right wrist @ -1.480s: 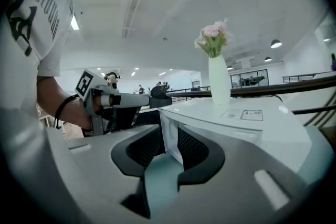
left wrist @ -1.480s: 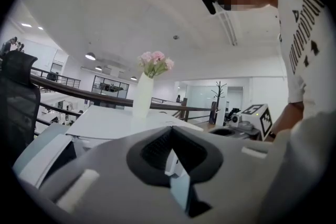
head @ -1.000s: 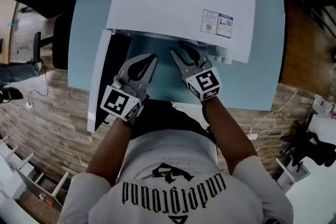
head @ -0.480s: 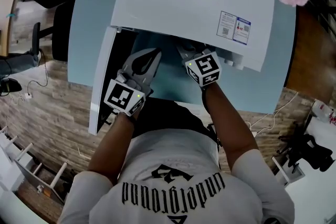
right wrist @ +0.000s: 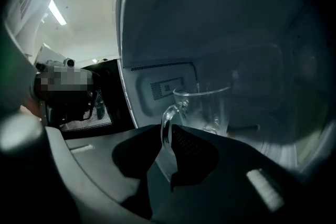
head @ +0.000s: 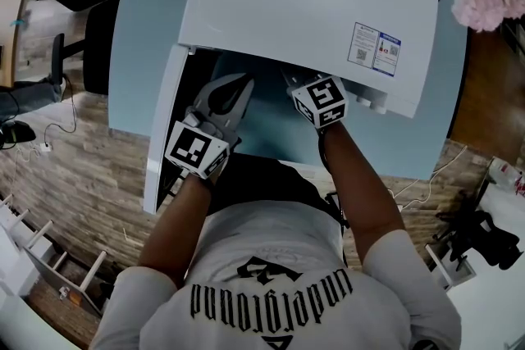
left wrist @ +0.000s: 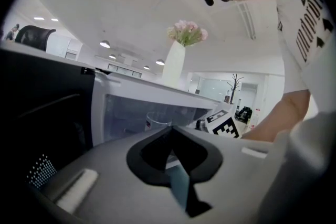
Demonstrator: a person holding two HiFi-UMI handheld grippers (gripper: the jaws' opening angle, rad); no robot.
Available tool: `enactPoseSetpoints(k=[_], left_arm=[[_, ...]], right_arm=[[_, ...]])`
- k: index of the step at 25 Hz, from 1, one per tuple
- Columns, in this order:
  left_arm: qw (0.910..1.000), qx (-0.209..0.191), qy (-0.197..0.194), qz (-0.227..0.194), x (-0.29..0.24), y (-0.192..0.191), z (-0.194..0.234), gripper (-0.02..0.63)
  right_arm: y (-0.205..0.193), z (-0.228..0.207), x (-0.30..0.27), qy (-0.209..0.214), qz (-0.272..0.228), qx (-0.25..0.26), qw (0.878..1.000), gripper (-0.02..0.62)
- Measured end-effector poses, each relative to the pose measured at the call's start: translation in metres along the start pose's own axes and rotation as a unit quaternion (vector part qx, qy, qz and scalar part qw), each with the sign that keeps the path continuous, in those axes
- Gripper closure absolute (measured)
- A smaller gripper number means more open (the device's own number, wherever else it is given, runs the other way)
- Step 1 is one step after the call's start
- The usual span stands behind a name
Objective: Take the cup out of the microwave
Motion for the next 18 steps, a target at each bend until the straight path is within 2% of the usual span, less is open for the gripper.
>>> enactPoseSetpoints(k=[6,18], left_arm=[[1.0,0.002,-0.001,0.001,0.004,0.001,-0.001,0.557],[0.9998,-0.01,-0.017,-0.002,0.022,0.005,-0.03,0.557]], right_arm=[[0.006,0.0,0.005,0.0,-0.019,0.033,0.999,0.555],[0.0,0.035,0.053,0.004,-0.039,0.015,0.999,0.568]])
Point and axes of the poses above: the fingertips, and each gripper's own axes: x backward along the fingers, z to its left, y out of its top, the point moved 9 cm from there along x, backward along the fingers, and after that the axes turned 2 degrees about -y, right-handed, at the moved point
